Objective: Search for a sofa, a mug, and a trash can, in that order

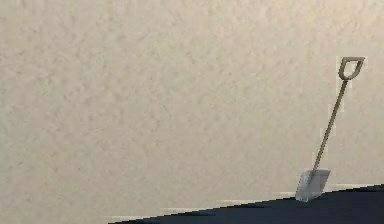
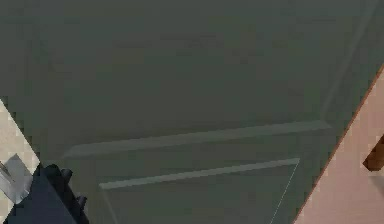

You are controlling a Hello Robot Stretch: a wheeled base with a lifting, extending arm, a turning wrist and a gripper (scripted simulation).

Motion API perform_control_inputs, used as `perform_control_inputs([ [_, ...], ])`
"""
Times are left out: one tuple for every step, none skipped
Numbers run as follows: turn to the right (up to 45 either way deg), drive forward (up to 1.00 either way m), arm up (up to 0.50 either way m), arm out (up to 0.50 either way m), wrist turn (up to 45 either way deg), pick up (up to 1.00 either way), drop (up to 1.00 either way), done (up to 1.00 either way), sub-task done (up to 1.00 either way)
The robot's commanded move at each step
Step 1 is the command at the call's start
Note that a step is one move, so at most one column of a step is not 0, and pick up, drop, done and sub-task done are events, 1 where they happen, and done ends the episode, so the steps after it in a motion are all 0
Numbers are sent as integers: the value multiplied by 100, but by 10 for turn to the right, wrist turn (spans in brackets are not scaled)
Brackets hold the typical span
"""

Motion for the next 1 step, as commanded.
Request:
perform_control_inputs([
  [0, 40, 0, 0, 0, 0, 0, 0, 0],
])
